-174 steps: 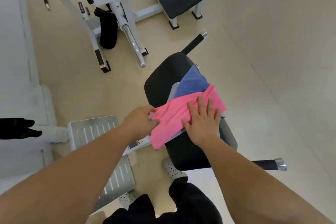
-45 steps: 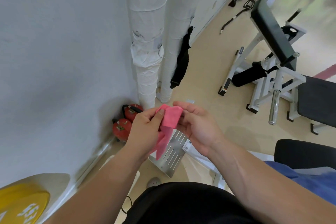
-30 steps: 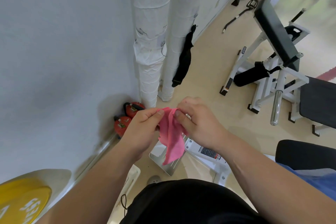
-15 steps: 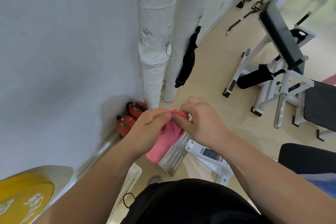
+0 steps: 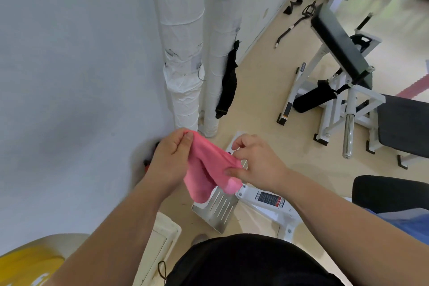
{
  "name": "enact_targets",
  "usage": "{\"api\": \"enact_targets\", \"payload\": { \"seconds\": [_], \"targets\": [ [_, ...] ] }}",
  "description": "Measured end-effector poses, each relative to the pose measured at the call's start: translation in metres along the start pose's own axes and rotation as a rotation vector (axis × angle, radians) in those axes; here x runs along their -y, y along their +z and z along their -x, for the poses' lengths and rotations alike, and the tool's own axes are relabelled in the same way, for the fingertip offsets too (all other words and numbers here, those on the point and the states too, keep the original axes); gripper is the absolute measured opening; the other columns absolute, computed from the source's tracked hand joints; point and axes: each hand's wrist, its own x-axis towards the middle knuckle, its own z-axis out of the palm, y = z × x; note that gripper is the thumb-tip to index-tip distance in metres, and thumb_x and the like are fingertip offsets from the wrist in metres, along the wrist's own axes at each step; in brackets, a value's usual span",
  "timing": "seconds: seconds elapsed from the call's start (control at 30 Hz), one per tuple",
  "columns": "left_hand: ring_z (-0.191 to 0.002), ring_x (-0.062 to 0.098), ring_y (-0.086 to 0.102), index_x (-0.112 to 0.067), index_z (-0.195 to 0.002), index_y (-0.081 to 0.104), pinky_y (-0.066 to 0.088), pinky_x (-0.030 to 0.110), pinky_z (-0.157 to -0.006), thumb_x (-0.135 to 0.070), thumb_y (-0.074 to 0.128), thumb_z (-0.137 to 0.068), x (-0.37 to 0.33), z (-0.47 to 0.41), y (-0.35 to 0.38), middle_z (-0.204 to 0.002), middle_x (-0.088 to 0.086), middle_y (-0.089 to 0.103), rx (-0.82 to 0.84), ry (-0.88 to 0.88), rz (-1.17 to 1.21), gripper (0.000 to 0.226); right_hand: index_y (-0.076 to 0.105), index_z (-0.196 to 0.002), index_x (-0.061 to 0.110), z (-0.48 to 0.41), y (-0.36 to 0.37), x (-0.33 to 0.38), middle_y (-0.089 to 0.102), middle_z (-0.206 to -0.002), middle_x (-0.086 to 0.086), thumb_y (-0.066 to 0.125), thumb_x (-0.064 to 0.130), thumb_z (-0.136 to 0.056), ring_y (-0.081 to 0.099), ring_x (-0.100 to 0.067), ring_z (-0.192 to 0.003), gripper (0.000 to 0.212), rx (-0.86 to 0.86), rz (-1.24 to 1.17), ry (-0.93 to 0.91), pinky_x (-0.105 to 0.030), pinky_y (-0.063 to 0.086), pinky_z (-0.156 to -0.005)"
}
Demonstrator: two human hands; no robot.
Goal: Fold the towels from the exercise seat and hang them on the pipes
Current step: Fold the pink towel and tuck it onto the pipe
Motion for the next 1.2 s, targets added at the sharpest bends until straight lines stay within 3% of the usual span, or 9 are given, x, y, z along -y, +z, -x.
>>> {"api": "enact_targets", "payload": {
  "seconds": [0.27, 0.37, 0.47, 0.6, 0.7, 0.8, 0.9, 1.03, 1.2],
  "targets": [
    [-0.073, 0.015, 0.050, -0.009, -0.091, 0.060, 0.043, 0.037, -0.074, -0.020, 0.041, -0.109, 0.013, -0.034, -0.028, -0.078, 0.000, 0.058, -0.149, 0.073, -0.193, 0.029, 0.079, -0.097, 0.026, 0.025, -0.026, -0.058, 0.059, -0.115, 0.000, 0.067, 0.064, -0.082, 0.051, -0.028, -0.111, 0.041, 0.148, 0.241, 0.080, -0.042, 0.042, -0.090],
    [-0.072, 0.012, 0.047, -0.007, -0.090, 0.059, 0.040, 0.034, -0.071, -0.021, 0.041, -0.109, 0.019, -0.039, -0.031, -0.076, -0.001, 0.053, -0.176, 0.041, -0.260, 0.029, 0.077, -0.094, 0.026, 0.024, -0.042, -0.070, 0.062, -0.109, 0.003, 0.051, 0.071, -0.084, 0.056, -0.026, -0.104, 0.052, 0.092, 0.223, 0.095, -0.041, 0.045, -0.087],
    [-0.071, 0.013, 0.047, -0.015, -0.085, 0.058, 0.040, 0.031, -0.067, -0.020, 0.041, -0.109, 0.023, -0.041, -0.027, -0.076, -0.002, 0.053, -0.196, 0.003, -0.256, 0.030, 0.070, -0.083, 0.025, 0.017, -0.063, -0.078, 0.066, -0.098, 0.004, 0.045, 0.060, -0.092, 0.061, -0.021, -0.091, 0.045, -0.003, 0.059, 0.056, -0.042, 0.052, -0.084],
    [-0.073, 0.014, 0.049, -0.021, -0.080, 0.060, 0.044, 0.033, -0.072, -0.021, 0.041, -0.108, 0.018, -0.046, -0.014, -0.079, -0.001, 0.056, -0.222, -0.042, -0.152, 0.034, 0.064, -0.071, 0.026, 0.009, -0.096, -0.081, 0.071, -0.081, 0.006, 0.068, 0.040, -0.090, 0.066, -0.013, -0.077, 0.024, -0.165, -0.229, 0.139, -0.038, 0.055, -0.075],
    [-0.082, 0.016, 0.057, -0.026, -0.085, 0.067, 0.048, 0.041, -0.083, -0.036, 0.042, -0.098, 0.005, -0.052, 0.001, -0.083, -0.004, 0.065, -0.234, -0.043, -0.137, 0.030, 0.063, -0.066, 0.020, 0.001, -0.115, -0.091, 0.061, -0.060, 0.004, 0.081, 0.021, -0.083, 0.049, -0.013, -0.055, 0.025, -0.264, -0.512, 0.226, -0.032, 0.041, -0.055],
    [-0.076, 0.016, 0.058, -0.023, -0.084, 0.068, 0.049, 0.039, -0.079, -0.032, 0.042, -0.098, -0.011, -0.055, 0.021, -0.079, -0.003, 0.068, -0.265, -0.049, -0.063, 0.030, 0.064, -0.087, 0.021, -0.007, -0.128, -0.108, 0.061, -0.065, -0.006, 0.080, 0.004, -0.082, 0.052, -0.018, -0.062, 0.024, -0.294, -0.889, 0.300, -0.031, 0.042, -0.060],
    [-0.076, 0.017, 0.059, -0.019, -0.085, 0.069, 0.048, 0.039, -0.076, -0.030, 0.043, -0.098, -0.021, -0.059, 0.048, -0.079, 0.002, 0.069, -0.289, -0.083, -0.051, 0.031, 0.070, -0.108, 0.018, -0.014, -0.136, -0.138, 0.067, -0.077, -0.012, 0.079, 0.003, -0.084, 0.062, -0.021, -0.073, 0.030, -0.193, -0.946, 0.418, -0.039, 0.056, -0.071],
    [-0.064, 0.022, 0.050, -0.012, -0.074, 0.069, 0.042, 0.037, -0.065, -0.026, 0.047, -0.094, -0.028, -0.072, 0.091, -0.061, 0.000, 0.057, -0.338, -0.218, -0.062, 0.033, 0.074, -0.086, 0.009, -0.022, -0.138, -0.180, 0.069, -0.079, -0.010, 0.077, 0.008, -0.086, 0.062, -0.023, -0.074, 0.003, -0.172, -1.020, 0.613, -0.040, 0.057, -0.067],
    [-0.068, 0.022, 0.047, 0.002, -0.088, 0.068, 0.040, 0.037, -0.066, -0.028, 0.050, -0.092, -0.038, -0.077, 0.148, -0.071, 0.009, 0.052, -0.387, -0.304, 0.016, 0.035, 0.065, -0.086, 0.010, -0.027, -0.132, -0.198, 0.061, -0.074, -0.007, 0.069, 0.003, -0.088, 0.058, -0.015, -0.060, 0.009, -0.210, -1.132, 0.683, -0.032, 0.054, -0.054]
  ]
}}
